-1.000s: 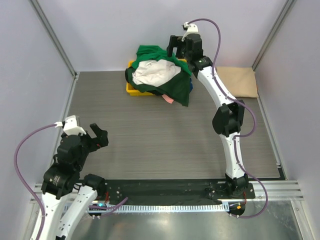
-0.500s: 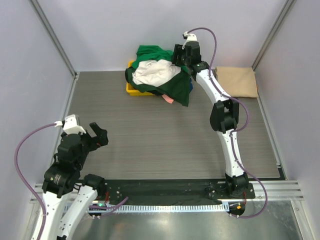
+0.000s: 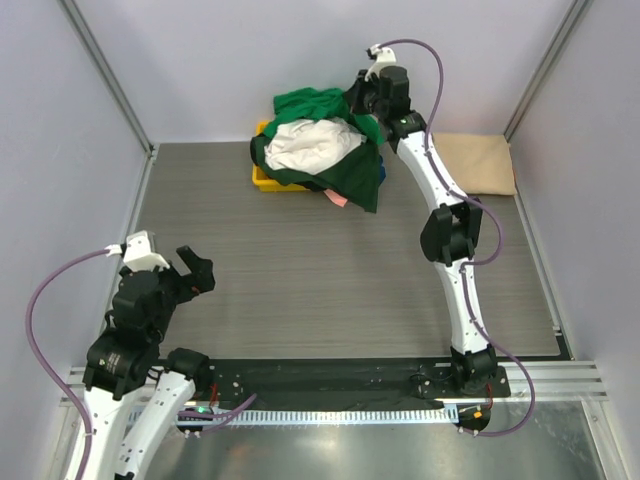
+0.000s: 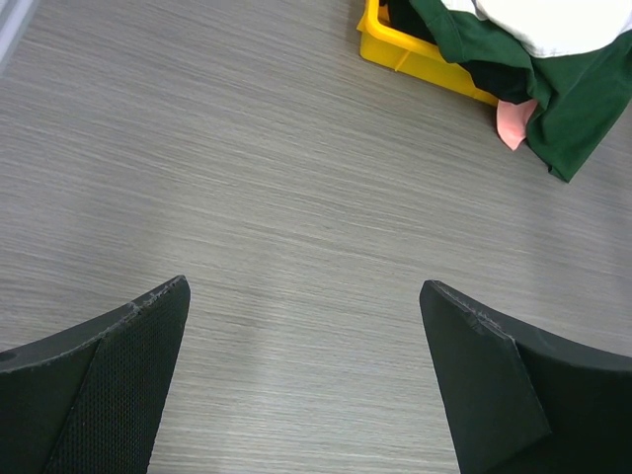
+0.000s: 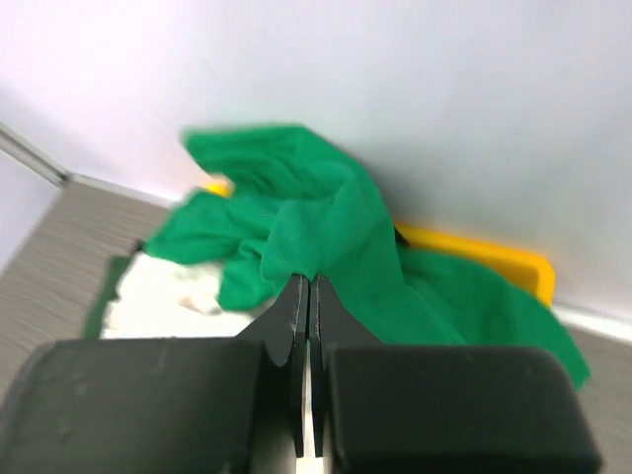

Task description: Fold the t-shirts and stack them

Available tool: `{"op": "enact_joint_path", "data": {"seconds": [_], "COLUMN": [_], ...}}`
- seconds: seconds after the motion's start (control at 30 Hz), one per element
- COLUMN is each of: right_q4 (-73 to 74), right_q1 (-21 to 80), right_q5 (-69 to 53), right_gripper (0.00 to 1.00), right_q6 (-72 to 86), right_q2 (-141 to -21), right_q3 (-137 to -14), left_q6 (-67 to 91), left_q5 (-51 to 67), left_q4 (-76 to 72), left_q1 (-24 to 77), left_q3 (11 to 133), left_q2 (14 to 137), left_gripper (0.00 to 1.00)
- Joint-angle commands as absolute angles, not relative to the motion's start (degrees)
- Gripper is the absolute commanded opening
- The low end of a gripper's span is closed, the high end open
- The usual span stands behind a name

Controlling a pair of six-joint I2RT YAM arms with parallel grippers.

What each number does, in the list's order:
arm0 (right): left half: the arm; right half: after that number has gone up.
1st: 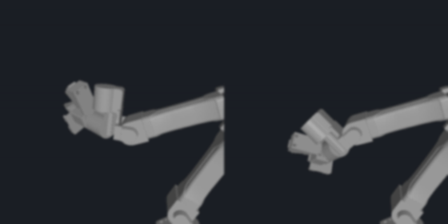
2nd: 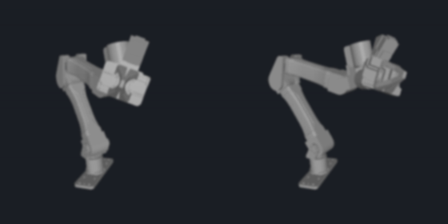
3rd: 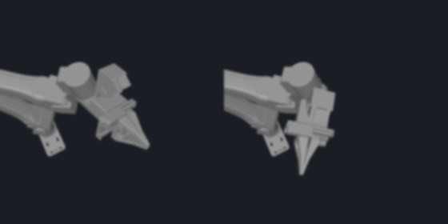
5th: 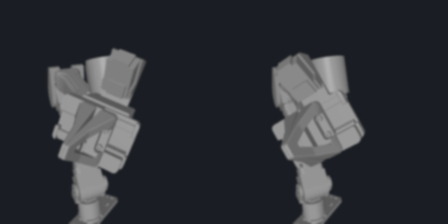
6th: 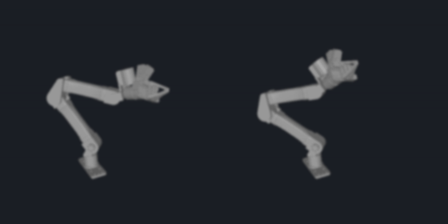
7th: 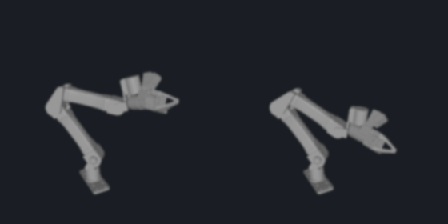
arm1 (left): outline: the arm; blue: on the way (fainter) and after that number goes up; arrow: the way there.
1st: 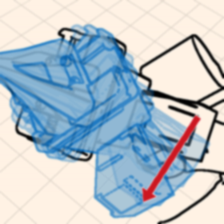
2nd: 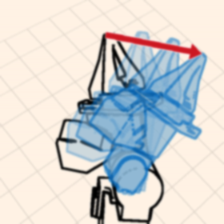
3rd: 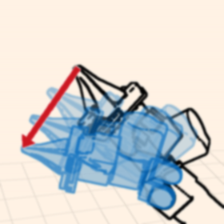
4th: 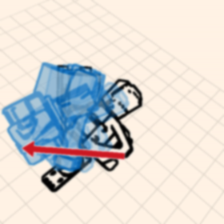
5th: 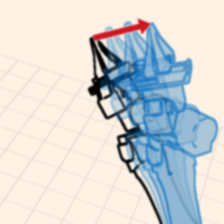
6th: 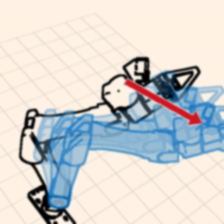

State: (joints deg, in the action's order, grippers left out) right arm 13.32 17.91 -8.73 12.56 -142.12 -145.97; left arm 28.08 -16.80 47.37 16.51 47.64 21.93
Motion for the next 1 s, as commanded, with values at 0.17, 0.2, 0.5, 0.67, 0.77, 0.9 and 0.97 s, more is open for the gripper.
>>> {"op": "enact_joint_path", "data": {"seconds": [0.17, 0.2, 0.5, 0.67, 0.77, 0.9, 0.97], "right_q4": [-3.51, -3.25, 9.73, 25.98, 41.11, 40.35, 38.77], "right_q1": [21.36, 21.36, 21.36, 19.61, 13.64, 11.51, 11.6], "right_q5": [-13.45, -13.45, -3.62, 17.02, 21.09, 16.82, 13.03], "right_gripper": [0.01, 0.01, 0.01, 0.85, 0.99, 0.99, 0.99], "right_q6": [14.84, 15.11, 20.12, 29.26, 32.6, 32.61, 32.61], "right_q2": [-115.07, -113.66, -90.03, -77.53, -75.68, -63.14, -60.65], "right_q3": [-149.5, -148.98, -109.96, -85.81, -79.65, -68.04, -65.49], "left_q6": [28.04, 28.04, 28.04, 28.21, 27.6, 27.16, 27.51], "left_q5": [-18.1, -18.02, -18.02, -18.02, -14.7, -11.34, -9.94], "left_q4": [45.44, 45.44, 45.35, 45.62, 45.35, 45.18, 44.91], "left_q1": [16.08, 16.08, 16.0, 16.0, 16.08, 16.08, 16.08], "left_q3": [47.46, 47.46, 47.55, 47.81, 48.77, 49.66, 49.66], "left_q2": [20.66, 20.74, 21.62, 22.23, 25.39, 29.44, 31.28], "left_gripper": [1.0, 1.0, 1.0, 1.0, 1.0, 1.0, 1.0]}}
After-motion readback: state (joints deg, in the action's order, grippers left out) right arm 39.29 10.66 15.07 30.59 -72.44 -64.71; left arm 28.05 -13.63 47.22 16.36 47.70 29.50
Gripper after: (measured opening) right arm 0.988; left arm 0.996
